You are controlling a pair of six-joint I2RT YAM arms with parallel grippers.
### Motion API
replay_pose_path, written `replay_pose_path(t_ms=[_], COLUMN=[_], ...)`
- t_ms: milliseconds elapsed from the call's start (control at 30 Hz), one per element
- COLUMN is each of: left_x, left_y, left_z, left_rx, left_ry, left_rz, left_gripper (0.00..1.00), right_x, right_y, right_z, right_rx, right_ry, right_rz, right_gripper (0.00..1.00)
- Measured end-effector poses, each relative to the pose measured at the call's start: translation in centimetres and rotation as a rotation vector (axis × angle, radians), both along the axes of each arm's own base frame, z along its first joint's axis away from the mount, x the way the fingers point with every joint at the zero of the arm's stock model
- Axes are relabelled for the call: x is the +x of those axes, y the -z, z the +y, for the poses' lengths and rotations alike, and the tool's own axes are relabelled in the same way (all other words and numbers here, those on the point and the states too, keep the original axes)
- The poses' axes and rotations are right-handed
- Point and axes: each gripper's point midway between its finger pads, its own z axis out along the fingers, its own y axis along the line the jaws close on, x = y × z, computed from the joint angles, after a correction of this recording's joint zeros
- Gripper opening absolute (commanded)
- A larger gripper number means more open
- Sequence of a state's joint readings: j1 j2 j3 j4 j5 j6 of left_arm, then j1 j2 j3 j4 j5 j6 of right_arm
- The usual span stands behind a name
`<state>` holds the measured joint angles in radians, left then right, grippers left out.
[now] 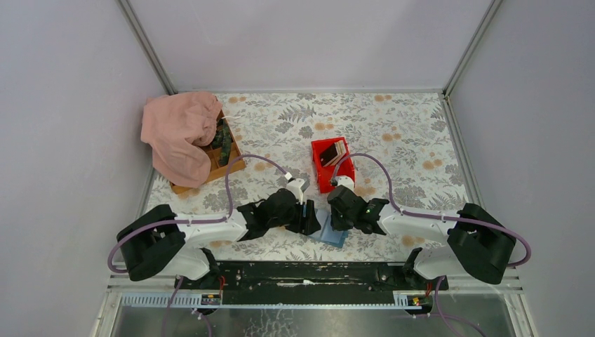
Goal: Take the credit cards out of the card holder
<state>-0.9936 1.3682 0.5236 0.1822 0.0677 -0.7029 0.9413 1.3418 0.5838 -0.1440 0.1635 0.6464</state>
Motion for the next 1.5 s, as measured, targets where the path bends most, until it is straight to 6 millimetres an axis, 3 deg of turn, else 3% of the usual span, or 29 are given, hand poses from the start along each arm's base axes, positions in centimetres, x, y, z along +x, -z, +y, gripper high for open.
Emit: replay_pose_path(t_ms=[600,900,1500], left_x=[-0.7,0.4,0.7], left_y=[-0.3,-0.9,1.2], left_z=[-1.0,-0.4,0.2], left_rx=[-0.053,-0.047,0.002], left_ry=[0.032,-0.009,-0.017], left_rz=[0.037,0.001,0.041], left_gripper=[0.67,0.67,0.67], right_x=[0.0,0.0,0.0], right_y=[-0.1,0.0,0.0], right_z=[-0.2,-0.3,-0.3], right_rx=[0.005,0.005,0.004], right_ry=[0.002,0.006,0.006], right_rz=[-0.004,-0.003,-0.004], right_gripper=[0.0,0.0,0.0])
